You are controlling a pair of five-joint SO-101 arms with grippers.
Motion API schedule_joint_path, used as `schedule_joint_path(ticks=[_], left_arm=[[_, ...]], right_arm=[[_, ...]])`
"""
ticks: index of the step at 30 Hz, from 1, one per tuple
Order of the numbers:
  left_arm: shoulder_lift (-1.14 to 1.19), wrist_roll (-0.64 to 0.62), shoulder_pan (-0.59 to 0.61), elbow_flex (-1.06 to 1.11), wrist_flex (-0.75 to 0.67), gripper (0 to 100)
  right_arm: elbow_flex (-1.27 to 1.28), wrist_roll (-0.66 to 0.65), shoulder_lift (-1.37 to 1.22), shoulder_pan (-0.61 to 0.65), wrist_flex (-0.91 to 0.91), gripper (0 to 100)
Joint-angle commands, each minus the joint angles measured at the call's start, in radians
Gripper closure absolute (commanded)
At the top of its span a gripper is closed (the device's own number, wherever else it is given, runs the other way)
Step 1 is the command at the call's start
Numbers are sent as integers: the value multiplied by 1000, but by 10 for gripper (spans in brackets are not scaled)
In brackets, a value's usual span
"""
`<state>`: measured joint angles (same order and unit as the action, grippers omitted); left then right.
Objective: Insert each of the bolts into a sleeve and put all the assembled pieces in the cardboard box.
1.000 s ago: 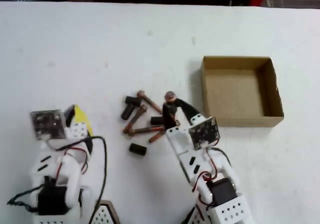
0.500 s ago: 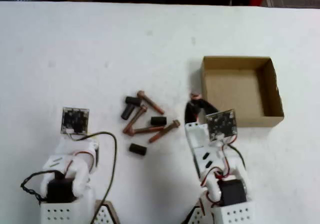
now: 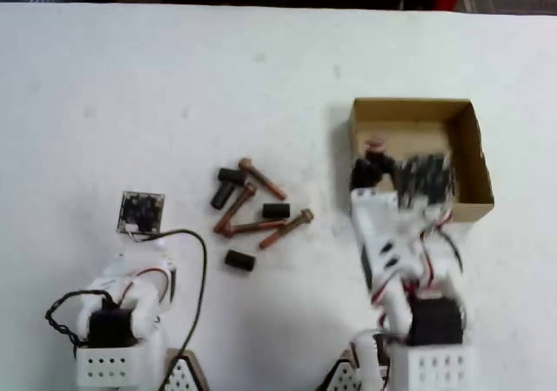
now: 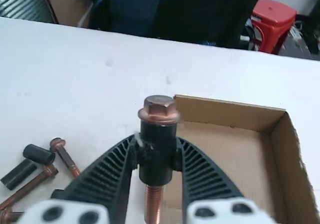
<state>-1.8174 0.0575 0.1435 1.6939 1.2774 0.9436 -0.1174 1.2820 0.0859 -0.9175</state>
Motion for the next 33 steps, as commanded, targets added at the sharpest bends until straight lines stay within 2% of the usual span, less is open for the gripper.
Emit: schedule_joint_path(ticks=[1,5,13,18,24,33], left_arm=[[-7,3,8,-2,6,977],[-7,6,8,-2,6,977],[-7,8,8,-2,6,976],[-7,8,8,-2,6,976],[-7,9,8,-2,6,976],[-7,9,8,-2,6,976]], right_arm=[[-195,-3,-285,-88,-4,981],[-330,-5,-565,-143,-1,981],[-557,-5,-1007,-147,-7,981],[-694,-11,-1201,-139,-87,981],[-905,-77,-1412,-143,-193,981],[-1091,-80,-1662,-137,-202,981]])
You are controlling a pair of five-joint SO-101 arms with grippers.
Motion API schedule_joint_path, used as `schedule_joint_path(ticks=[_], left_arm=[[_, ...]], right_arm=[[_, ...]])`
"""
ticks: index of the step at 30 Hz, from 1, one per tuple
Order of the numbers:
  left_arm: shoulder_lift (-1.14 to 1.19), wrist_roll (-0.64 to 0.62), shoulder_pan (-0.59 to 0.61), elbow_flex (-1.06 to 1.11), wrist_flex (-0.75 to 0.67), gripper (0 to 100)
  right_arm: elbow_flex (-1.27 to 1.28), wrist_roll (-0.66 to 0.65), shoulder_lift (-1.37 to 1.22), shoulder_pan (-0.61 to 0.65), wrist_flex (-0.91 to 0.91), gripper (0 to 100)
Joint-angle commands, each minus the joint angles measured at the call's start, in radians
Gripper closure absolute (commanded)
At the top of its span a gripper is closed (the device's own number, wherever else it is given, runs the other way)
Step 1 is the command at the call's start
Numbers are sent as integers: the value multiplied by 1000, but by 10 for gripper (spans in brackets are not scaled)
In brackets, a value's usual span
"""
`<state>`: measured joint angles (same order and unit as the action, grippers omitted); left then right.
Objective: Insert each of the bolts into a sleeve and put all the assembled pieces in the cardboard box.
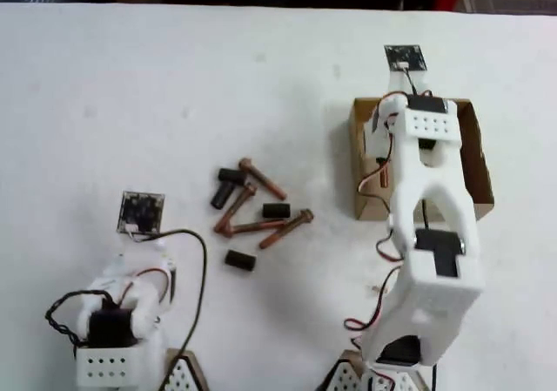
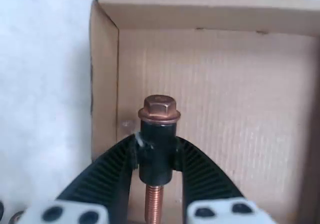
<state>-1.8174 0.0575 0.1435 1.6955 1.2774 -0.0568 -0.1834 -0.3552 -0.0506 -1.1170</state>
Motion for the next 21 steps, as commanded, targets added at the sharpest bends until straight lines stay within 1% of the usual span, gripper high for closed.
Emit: schedule_joint_path(ticks=[1,6,8,13,15,19,21], left_arm=[[-7,9,8,-3,6,976],[-7,9,8,-3,6,976],[-7,9,8,-3,6,976],[-7,9,8,-3,6,976],[-7,9,8,-3,6,976],[-7,9,8,-3,6,976],[-7,9,8,-3,6,976]], right_arm=[[-106,-14,-50,-1,-2,981],[-175,-14,-166,8,-2,980],[-195,-14,-193,8,-2,961],[-212,-14,-205,10,-4,799],[-213,-14,-203,10,-4,768],[-229,-14,-194,18,-5,789],[-249,-14,-173,25,-35,800]])
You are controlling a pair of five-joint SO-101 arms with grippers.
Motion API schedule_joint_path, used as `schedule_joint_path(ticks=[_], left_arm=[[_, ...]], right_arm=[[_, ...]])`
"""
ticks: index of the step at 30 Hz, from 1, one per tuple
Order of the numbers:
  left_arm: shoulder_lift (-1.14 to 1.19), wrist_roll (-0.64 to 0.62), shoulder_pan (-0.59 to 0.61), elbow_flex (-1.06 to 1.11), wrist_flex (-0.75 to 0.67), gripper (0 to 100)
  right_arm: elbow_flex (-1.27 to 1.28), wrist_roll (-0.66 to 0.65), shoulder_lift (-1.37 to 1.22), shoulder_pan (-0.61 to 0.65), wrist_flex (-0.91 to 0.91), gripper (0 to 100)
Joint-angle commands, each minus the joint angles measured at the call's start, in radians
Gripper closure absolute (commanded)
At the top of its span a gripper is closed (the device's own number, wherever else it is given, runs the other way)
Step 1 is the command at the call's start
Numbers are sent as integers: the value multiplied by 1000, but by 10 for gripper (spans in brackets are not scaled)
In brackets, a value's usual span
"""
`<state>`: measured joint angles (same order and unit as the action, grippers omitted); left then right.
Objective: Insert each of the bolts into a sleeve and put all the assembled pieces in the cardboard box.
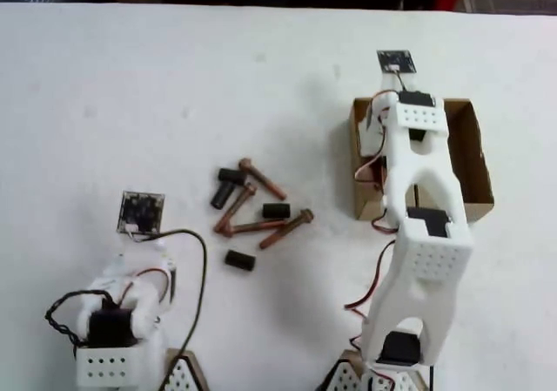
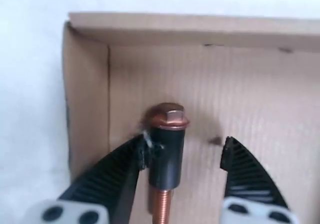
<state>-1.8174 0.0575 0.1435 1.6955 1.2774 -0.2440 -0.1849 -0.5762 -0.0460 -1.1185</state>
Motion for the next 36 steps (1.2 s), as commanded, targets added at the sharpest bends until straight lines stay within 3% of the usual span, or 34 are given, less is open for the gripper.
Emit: schedule_joint_path(ticks=[1,11,18,24,32,36], left_arm=[[-7,9,8,-3,6,976],[-7,9,8,-3,6,976],[-7,9,12,-2,6,976],[-7,5,142,-2,6,976],[-7,2,145,-2,6,976],[-7,2,145,-2,6,976]], right_arm=[[-80,-12,67,25,-58,804],[-272,-11,318,105,-397,807],[-272,-5,452,263,-601,807],[-259,-3,567,438,-645,807],[-64,-5,786,696,-644,808],[69,-9,877,746,-644,808]])
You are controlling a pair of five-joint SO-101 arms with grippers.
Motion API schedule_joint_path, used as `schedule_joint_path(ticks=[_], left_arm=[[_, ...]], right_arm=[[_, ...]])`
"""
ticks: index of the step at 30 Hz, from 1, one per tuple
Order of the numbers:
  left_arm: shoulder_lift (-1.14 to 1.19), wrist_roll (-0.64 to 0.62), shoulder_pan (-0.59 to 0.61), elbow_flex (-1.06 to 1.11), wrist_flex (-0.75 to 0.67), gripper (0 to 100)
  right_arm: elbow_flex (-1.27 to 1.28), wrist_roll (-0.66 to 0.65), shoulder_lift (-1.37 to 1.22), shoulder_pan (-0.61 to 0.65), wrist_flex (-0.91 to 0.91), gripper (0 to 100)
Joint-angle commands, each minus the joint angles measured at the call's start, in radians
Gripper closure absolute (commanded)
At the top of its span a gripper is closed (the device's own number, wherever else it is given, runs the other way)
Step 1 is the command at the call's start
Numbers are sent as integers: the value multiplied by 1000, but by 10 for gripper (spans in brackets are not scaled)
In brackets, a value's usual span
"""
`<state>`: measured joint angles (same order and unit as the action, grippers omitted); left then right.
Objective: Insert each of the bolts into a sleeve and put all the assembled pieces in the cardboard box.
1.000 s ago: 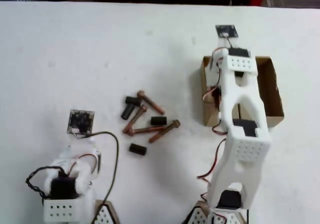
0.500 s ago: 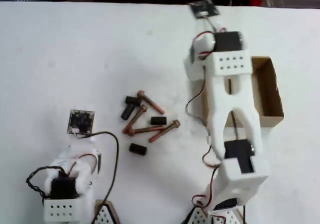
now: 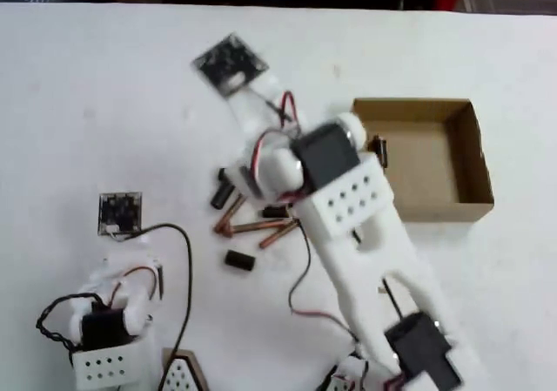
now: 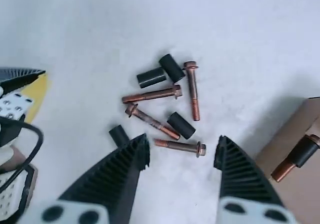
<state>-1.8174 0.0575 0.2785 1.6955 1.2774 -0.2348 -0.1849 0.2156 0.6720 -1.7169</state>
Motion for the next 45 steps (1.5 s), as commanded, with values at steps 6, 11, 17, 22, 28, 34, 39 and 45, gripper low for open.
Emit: schedule_joint_path(ticks=[6,11,17,22,28,34,39,45], left_arm=[[-7,2,10,-2,6,976],[-7,2,10,-2,6,976],[-7,2,10,-2,6,976],[-7,2,15,-2,6,976],[-7,2,15,-2,6,976],[-7,5,15,-2,6,976],[-7,5,15,-2,6,976],[-7,5,15,-2,6,976]], right_arm=[[279,-41,111,27,-35,808],[482,-273,111,25,111,808],[595,-423,113,25,311,808],[658,-591,111,24,440,808],[715,-678,111,16,542,808],[715,-680,96,-61,625,808],[710,-680,-19,-97,670,808],[709,-692,-96,-96,725,808]])
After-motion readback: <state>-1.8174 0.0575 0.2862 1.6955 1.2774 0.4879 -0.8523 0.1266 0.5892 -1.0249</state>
